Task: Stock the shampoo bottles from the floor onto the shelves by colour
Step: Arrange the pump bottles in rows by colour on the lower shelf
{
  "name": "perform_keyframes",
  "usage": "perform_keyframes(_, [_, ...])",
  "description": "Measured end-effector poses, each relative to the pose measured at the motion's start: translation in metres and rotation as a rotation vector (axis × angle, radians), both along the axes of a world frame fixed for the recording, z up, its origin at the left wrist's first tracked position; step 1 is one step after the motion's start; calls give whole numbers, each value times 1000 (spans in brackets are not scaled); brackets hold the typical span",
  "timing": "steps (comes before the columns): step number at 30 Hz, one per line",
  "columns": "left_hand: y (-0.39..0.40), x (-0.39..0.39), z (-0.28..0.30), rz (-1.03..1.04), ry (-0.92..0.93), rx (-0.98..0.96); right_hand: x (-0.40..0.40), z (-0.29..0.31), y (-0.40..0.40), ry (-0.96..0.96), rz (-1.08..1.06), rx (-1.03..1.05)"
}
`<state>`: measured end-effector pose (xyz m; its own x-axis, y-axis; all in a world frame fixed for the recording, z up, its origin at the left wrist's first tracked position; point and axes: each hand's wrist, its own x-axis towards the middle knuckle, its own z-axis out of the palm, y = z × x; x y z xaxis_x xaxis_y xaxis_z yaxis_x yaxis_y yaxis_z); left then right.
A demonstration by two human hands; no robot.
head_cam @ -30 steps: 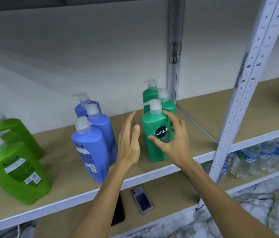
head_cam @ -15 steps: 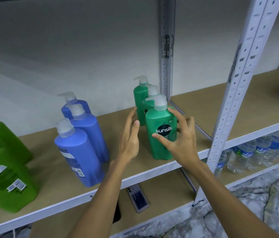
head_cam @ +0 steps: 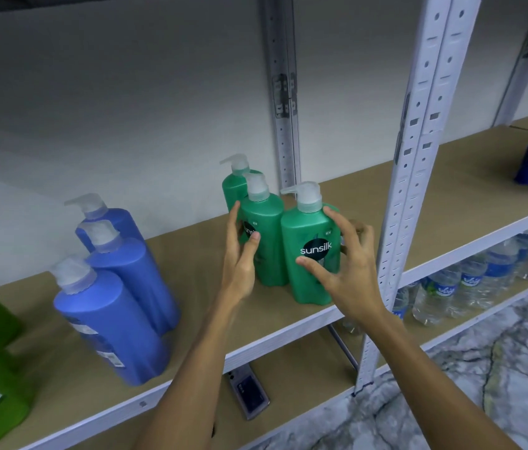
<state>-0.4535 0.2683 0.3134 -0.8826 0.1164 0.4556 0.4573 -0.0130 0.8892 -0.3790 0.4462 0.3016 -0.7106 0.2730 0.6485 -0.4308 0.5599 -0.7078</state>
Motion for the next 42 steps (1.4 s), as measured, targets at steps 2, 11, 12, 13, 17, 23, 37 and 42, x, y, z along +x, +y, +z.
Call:
perform_keyframes(2, [2, -2, 0, 25, 6, 8, 0, 0, 1, -1, 3, 2])
perform_keyframes(11, [-11, -5, -5, 128, 41, -150, 0, 2, 3, -69, 2, 90])
perform_keyframes(12, [-12, -4, -5, 129, 46, -157, 1, 3, 4, -95, 9, 97])
perform_keyframes(13, [-13, -4, -5, 131, 57, -160, 1, 3, 5, -115, 16, 100])
perform_keyframes(17, [-16, -3, -4, 133, 70, -150, 0, 5, 5, -120, 34, 92])
perform_keyframes(23, [-22, 4, 0, 85, 46, -126, 0, 8, 1, -125, 66, 5])
perform_keyframes(37, [-49, 29, 13, 74, -37, -236, -1, 13, -11, -158, 116, -112])
perform_keyframes(42, [-50, 33, 16, 76, -8, -257, -3, 13, -10, -190, 138, -134])
